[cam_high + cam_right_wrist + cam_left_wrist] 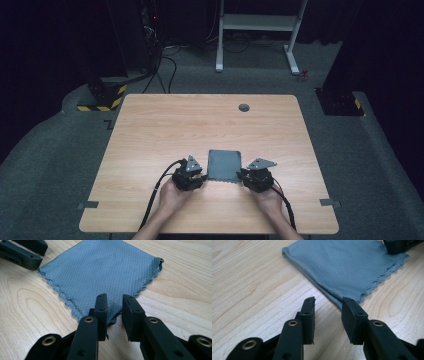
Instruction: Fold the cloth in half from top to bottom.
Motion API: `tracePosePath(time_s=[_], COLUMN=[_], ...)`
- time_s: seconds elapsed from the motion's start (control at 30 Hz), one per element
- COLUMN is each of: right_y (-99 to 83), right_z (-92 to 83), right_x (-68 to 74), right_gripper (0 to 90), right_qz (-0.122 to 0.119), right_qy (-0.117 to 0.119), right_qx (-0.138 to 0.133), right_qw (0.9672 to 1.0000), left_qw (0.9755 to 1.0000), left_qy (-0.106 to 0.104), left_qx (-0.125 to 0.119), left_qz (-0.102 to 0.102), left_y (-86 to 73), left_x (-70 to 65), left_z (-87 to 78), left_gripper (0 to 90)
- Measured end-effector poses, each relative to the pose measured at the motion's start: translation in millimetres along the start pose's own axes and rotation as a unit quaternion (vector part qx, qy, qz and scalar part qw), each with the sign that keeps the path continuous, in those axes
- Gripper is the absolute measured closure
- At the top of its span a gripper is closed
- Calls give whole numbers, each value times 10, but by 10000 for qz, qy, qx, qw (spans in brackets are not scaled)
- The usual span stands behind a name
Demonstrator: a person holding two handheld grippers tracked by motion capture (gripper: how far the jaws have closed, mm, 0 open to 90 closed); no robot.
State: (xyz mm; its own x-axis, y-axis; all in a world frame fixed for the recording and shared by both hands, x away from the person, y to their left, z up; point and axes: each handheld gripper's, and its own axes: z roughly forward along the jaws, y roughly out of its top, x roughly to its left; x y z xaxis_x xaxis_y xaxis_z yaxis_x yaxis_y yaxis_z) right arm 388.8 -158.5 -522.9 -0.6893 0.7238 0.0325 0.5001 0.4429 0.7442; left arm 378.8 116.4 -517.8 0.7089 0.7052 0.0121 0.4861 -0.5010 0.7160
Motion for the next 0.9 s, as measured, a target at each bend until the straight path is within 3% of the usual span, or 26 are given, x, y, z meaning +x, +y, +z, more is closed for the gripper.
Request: tracePosePath(time_s=[0.2,0.37,0.6,0.9], right_y=[12,25,-5,-116], right_z=[9,13,-147,-380], right_x=[-21,-50,-81,-221], right_gripper=[737,722,681,664], right_qz=[-117,-34,197,464], right_qy=[-65,-85,23,-149], right_qx=[0,19,-221,-539], right_qw=[9999,10000,9996,9974], left_qw=[10000,9998,9989,9930], left_qy=[2,-176,-170,40], left_qx=[-35,-53,-279,-843], left_qz=[9,-106,-330,-824], left_y=[22,31,-79,-199], left_x=[-53,-60,1,191], left_z=[28,38,-84,-378], left_gripper=[655,626,527,479])
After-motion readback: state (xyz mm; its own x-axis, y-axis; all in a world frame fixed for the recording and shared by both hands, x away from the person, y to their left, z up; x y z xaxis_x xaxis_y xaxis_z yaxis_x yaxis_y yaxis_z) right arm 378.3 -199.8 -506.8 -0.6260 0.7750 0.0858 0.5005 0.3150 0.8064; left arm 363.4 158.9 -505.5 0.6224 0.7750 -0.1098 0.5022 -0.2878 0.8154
